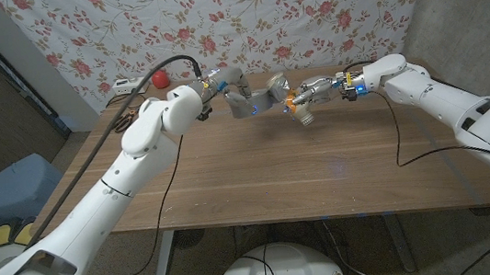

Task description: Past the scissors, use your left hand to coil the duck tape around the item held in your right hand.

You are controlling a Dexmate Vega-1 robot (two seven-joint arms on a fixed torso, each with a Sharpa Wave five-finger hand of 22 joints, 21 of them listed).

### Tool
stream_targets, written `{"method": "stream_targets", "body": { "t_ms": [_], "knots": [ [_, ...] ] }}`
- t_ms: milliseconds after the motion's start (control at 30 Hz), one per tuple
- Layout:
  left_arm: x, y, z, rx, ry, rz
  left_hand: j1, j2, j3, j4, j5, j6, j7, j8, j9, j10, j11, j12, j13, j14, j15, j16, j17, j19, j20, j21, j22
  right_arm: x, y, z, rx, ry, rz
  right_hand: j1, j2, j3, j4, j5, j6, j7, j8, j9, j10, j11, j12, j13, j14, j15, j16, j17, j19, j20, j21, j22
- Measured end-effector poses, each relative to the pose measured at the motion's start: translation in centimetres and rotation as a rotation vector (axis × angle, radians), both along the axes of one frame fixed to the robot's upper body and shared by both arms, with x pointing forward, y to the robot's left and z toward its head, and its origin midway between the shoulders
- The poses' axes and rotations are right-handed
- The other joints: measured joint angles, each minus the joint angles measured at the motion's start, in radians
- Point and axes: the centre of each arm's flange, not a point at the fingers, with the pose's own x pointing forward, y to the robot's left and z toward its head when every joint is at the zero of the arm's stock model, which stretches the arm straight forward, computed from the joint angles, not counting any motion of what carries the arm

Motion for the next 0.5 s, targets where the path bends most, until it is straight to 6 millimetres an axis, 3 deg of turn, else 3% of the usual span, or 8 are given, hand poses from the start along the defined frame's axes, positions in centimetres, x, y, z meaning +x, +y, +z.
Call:
{"method": "stream_targets", "body": {
  "t_ms": [267, 500],
  "knots": [
    [1.3, -0.3, -1.1, 0.047, -0.005, 0.065, 0.000, 0.000, 0.000, 0.000, 0.000, 0.002, -0.001, 0.014, 0.008, 0.005, 0.004, -0.001, 0.000, 0.000, 0.000, 0.000, 0.000, 0.004, -0.004, 0.000, 0.000, -1.2, 1.9, 1.1, -0.063, -0.061, -0.031, 0.000, 0.000, -0.002, 0.003, -0.003, 0.000, 0.000, 0.000, -0.002, 0.003, -0.003, -0.008, -0.006, 0.000, 0.000, 0.001, 0.000, 0.000, 0.000, 0.005, 0.000],
    [2.8, -0.6, -2.8, 0.091, 0.013, 0.115, 0.000, 0.000, 0.000, 0.000, 0.000, 0.009, 0.000, 0.003, -0.004, 0.004, 0.004, -0.008, -0.002, 0.000, 0.000, 0.000, 0.000, 0.004, -0.004, 0.000, 0.000, -1.6, 2.6, 1.2, -0.105, -0.087, -0.086, 0.000, 0.000, -0.002, 0.003, -0.004, 0.000, 0.000, 0.000, -0.003, 0.004, -0.003, -0.014, -0.008, 0.002, -0.002, 0.001, 0.003, -0.001, 0.002, 0.008, 0.000]
  ]
}}
